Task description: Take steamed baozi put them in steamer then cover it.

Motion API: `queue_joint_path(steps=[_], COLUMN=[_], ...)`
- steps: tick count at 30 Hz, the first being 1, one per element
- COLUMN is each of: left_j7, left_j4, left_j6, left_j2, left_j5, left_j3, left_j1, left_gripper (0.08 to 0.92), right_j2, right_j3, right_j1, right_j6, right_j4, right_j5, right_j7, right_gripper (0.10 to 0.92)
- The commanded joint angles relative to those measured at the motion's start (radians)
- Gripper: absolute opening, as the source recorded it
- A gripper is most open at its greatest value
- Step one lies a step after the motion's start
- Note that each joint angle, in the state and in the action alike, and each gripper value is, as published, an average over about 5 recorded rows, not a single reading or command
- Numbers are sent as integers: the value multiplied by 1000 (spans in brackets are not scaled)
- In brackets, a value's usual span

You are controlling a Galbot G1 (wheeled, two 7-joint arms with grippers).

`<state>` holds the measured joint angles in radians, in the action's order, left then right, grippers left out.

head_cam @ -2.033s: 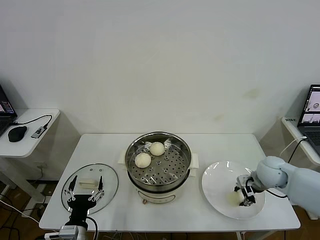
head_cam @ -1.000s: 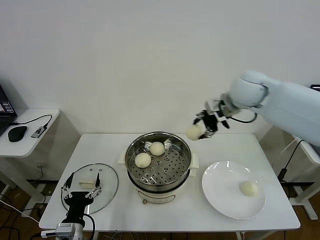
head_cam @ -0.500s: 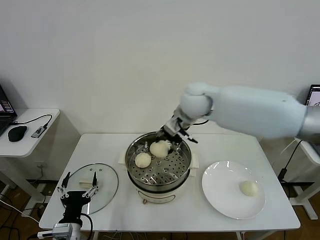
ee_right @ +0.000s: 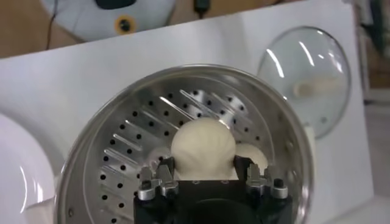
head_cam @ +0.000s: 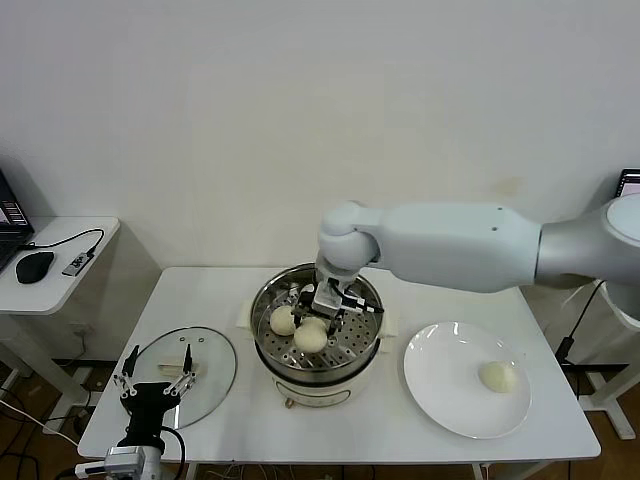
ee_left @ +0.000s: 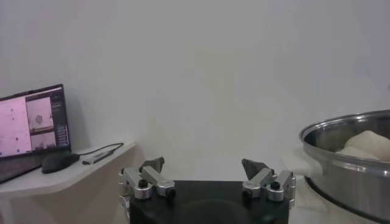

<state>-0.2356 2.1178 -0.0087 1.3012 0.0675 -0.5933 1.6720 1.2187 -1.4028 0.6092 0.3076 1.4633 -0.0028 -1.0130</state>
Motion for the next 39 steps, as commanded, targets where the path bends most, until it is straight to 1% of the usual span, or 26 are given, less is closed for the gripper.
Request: queue_joint_path(steps=[1, 6, 9, 15, 18, 26, 30, 35, 39], left_j7=[0, -1, -1, -1, -1, -1, 1, 2, 3], left_j4=[-5, -7, -7, -5, -1, 4, -1, -6, -10], left_j6=[-1, -1, -1, 0, 1, 0, -1, -4, -8], left_j2=[4, 5, 5, 3, -1, -21, -29, -33, -37], left_j5=[-2, -3, -3, -2, -1, 1, 1, 0, -1], left_j3=[5, 7, 7, 7, 6, 4, 12, 22, 26], left_j1=[-3, -6, -7, -9, -11, -14, -15, -15, -13], left_gripper=[823, 823, 823, 823, 823, 823, 823, 823, 823], right_j2=[38, 37, 29, -26, -94, -356, -490, -668, -779], right_j3=[-15, -13, -13, 23, 36, -16, -58, -85, -52], right_j1=[-33, -42, -36, 25, 83, 205, 232, 202, 107], right_j6=[92, 97, 99, 71, -52, -562, -749, -875, -876], right_j4=[-12, -12, -8, 29, 68, 220, 312, 378, 366], right_j5=[-109, -110, -96, -53, -1, 266, 345, 353, 282], right_j7=[2, 15, 29, 25, 3, -3, 9, 30, 30], right_gripper=[602, 602, 632, 785, 817, 823, 823, 823, 823])
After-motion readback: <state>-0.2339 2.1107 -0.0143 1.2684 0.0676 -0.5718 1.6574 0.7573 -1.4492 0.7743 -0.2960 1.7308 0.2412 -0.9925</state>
